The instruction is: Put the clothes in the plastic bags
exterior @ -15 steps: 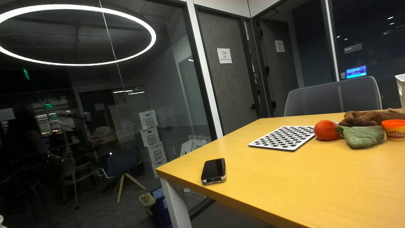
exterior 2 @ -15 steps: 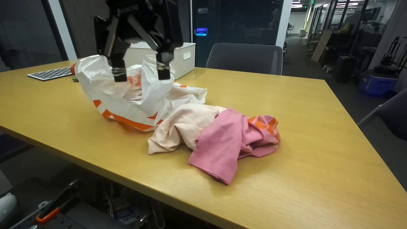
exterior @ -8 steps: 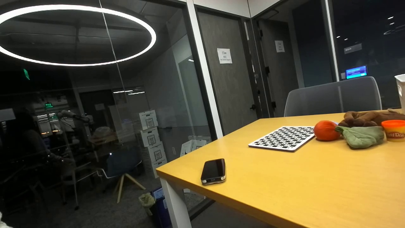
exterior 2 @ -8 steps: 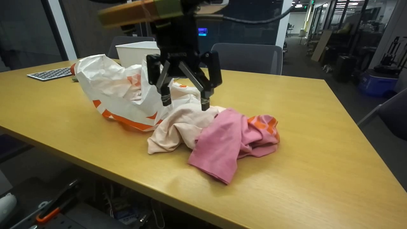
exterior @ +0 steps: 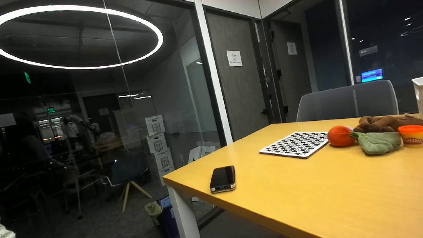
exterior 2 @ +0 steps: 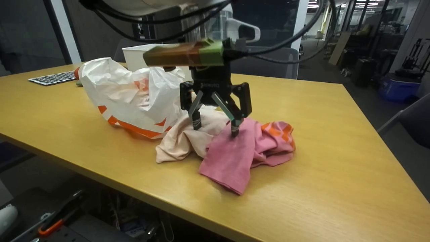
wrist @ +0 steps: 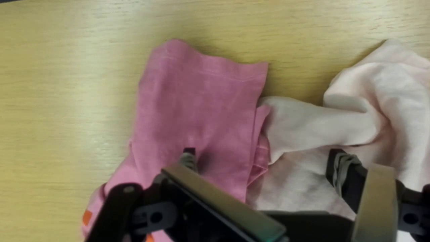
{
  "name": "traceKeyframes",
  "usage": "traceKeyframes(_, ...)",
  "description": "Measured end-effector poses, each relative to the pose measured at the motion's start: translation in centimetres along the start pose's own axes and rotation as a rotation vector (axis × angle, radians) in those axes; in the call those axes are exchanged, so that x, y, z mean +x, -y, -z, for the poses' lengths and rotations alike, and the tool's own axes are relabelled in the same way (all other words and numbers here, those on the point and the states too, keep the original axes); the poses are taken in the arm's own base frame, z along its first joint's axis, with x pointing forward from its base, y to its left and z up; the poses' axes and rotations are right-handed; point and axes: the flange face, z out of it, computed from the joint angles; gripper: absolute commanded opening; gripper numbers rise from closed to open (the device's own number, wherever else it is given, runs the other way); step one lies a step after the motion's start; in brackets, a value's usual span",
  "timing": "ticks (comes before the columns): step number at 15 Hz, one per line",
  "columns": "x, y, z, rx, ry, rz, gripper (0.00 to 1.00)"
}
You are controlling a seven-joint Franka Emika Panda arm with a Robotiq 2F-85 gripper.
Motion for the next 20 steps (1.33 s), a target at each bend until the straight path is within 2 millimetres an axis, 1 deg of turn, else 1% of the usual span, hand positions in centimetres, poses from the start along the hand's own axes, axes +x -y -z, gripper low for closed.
traceKeyframes(3, 1.4, 0.3, -3.0, -0.023, 0.015, -0.016, 1.0)
traceKeyframes(4, 2.2, 0.1, -3.6, -0.048, 0.006, -0.035, 0.75)
traceKeyframes(5, 2.9, -0.2, -4.1, -0.071, -0.002, -0.056, 0.74)
traceKeyframes(7, 3.9, -1.1, -4.5, -0.096, -0.009, -0.091, 0.58)
traceKeyframes(8, 4.1, -1.4, -4.5, -0.102, -0.012, -0.106, 0.48)
traceKeyframes(10, 4.0, -1.7, -4.3, -0.106, -0.017, -0.13, 0.35)
traceKeyframes(11, 4.0, -1.7, -4.3, -0.105, -0.018, -0.135, 0.27)
traceKeyframes(13, 3.6, -1.4, -4.4, -0.103, -0.016, -0.139, 0.13)
traceKeyframes(15, 3.1, -0.9, -4.4, -0.099, -0.013, -0.141, 0.11)
traceKeyframes(17, 2.5, -0.7, -4.1, -0.097, -0.019, -0.152, 0.14)
traceKeyframes(18, 2.2, -0.6, -3.9, -0.096, -0.023, -0.159, 0.13)
traceKeyframes(19, 2.0, -0.8, -3.3, -0.097, -0.029, -0.17, 0.14)
traceKeyframes(20, 1.9, -1.0, -2.6, -0.101, -0.037, -0.182, 0.14)
